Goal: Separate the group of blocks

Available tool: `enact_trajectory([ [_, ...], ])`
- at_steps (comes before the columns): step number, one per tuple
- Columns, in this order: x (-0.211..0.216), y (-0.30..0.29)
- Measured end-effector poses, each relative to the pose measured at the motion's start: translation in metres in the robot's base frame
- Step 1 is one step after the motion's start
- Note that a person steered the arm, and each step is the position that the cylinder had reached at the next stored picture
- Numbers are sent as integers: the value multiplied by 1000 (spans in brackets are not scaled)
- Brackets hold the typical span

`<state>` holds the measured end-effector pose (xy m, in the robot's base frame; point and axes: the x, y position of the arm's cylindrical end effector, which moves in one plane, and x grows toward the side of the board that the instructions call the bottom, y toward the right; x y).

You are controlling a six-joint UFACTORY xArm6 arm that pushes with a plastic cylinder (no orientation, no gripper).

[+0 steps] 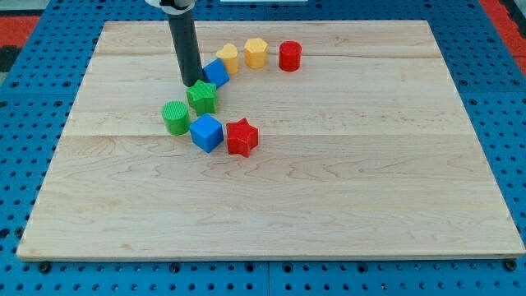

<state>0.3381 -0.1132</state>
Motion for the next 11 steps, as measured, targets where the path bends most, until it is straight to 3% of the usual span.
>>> enact_trajectory([
  [1, -1, 21],
  [4, 9, 168],
  [5, 12, 276],
  [7, -80, 336],
  [8, -126, 257],
  [9, -127, 128],
  [10, -104, 76],
  [11, -87, 76],
])
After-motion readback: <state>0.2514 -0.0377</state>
